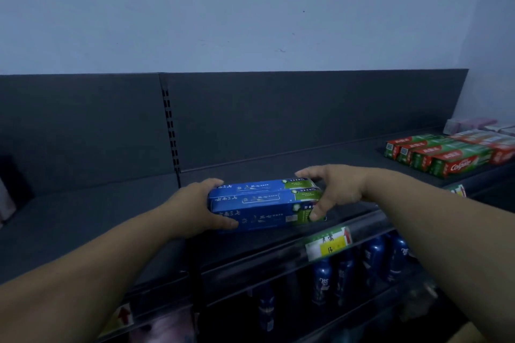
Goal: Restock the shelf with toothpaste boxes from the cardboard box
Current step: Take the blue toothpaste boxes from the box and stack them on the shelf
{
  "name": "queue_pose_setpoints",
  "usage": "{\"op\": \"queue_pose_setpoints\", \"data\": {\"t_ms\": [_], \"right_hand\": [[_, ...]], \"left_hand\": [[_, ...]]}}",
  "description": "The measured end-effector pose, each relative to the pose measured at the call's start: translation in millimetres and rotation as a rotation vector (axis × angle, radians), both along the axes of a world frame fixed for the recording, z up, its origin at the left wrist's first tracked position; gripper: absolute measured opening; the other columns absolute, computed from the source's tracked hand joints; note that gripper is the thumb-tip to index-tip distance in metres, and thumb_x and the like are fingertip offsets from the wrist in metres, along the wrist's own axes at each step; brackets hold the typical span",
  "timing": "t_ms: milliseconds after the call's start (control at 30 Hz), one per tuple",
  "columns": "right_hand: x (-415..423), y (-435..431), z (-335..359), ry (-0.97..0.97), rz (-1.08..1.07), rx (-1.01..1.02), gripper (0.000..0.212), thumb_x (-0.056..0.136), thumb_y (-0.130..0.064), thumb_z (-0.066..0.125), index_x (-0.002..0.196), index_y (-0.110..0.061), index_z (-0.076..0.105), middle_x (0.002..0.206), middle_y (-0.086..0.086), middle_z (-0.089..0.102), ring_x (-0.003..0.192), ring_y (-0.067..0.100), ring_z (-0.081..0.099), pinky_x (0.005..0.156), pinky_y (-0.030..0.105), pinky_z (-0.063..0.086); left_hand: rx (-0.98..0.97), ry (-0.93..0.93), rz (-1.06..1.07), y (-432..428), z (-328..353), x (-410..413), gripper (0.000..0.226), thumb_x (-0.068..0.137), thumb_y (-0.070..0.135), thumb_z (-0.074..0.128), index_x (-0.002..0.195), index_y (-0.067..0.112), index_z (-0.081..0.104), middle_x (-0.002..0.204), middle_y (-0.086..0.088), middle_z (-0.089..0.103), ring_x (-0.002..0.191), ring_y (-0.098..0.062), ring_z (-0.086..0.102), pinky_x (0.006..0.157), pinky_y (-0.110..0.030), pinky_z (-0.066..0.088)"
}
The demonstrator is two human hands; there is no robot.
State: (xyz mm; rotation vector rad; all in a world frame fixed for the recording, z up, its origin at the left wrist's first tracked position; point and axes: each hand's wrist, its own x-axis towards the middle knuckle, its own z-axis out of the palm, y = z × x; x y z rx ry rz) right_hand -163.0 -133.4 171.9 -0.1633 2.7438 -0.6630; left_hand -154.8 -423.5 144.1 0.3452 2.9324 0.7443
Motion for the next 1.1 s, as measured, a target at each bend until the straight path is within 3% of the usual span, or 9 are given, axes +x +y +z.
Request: {"op": "queue_pose_setpoints", "data": {"t_ms": [200,400,467,533,667,800,933,1100], "right_hand": [[9,-13,-18,0.293,-0.179,0.039,0.103,0.066,-0.019,0.09,0.151,-0.027,0.032,0.149,0.001,0.043,0.133,0.022,0.044,0.105,0.025,0.037],[42,-16,-28,0.432,-0.316,0.017,0.096,0.071,-0.021,0.086,0.15,-0.028,0.032,0.15,0.006,0.037,0.133,0.026,0.041,0.103,0.03,0.04],[59,-11,-30,0.456,-0.356,0.009,0.09,0.076,-0.025,0.083,0.15,-0.029,0.032,0.151,0.006,0.033,0.132,0.026,0.042,0.102,0.033,0.042],[78,-5,-33,0.479,-0.402,0.008,0.084,0.08,-0.029,0.08,0.149,-0.029,0.033,0.151,0.005,0.032,0.13,0.026,0.043,0.101,0.034,0.042],[117,14,-39,0.478,-0.491,0.012,0.08,0.083,-0.035,0.077,0.149,-0.029,0.034,0.153,0.003,0.029,0.129,0.025,0.044,0.1,0.033,0.043],[160,38,-54,0.445,-0.574,0.056,0.079,0.085,-0.041,0.073,0.15,-0.029,0.031,0.155,0.001,0.026,0.128,0.024,0.045,0.096,0.031,0.042],[214,72,-77,0.397,-0.666,0.097,0.077,0.084,-0.045,0.072,0.149,-0.031,0.032,0.152,0.001,0.029,0.135,0.026,0.036,0.106,0.038,0.041],[307,134,-110,0.325,-0.787,0.164,0.074,0.082,-0.044,0.072,0.145,-0.029,0.038,0.144,0.003,0.037,0.131,0.027,0.041,0.107,0.035,0.038]], "left_hand": [[0.045,0.073,-0.039,4,-7,3,0.093,0.067,0.047,0.082,0.144,0.027,0.033,0.133,0.001,0.047,0.114,-0.016,0.049,0.094,-0.025,0.04],[0.083,0.124,-0.033,11,-12,3,0.088,0.065,0.049,0.082,0.137,0.025,0.039,0.116,0.002,0.044,0.1,-0.014,0.046,0.084,-0.023,0.037],[0.065,0.136,-0.022,15,-13,5,0.092,0.064,0.051,0.082,0.139,0.023,0.036,0.123,-0.002,0.041,0.106,-0.018,0.046,0.089,-0.025,0.038],[0.023,0.193,-0.013,20,-13,9,0.101,0.064,0.056,0.08,0.144,0.022,0.03,0.137,-0.005,0.031,0.123,-0.023,0.039,0.102,-0.03,0.034],[0.008,0.418,-0.079,44,-10,32,0.101,0.065,0.067,0.072,0.146,0.022,0.03,0.152,-0.002,0.016,0.139,-0.025,0.017,0.114,-0.04,0.024],[-0.003,0.507,-0.241,87,-19,72,0.089,0.072,0.063,0.069,0.144,0.026,0.03,0.155,0.001,0.008,0.143,-0.023,0.007,0.116,-0.042,0.016],[-0.091,0.481,-0.363,142,-42,111,0.085,0.076,0.062,0.065,0.144,0.029,0.027,0.157,-0.001,0.003,0.144,-0.026,0.006,0.117,-0.041,0.012],[-0.113,0.348,-0.491,225,-77,166,0.085,0.079,0.064,0.061,0.146,0.028,0.024,0.158,-0.001,0.002,0.145,-0.027,0.005,0.117,-0.043,0.014]]}}
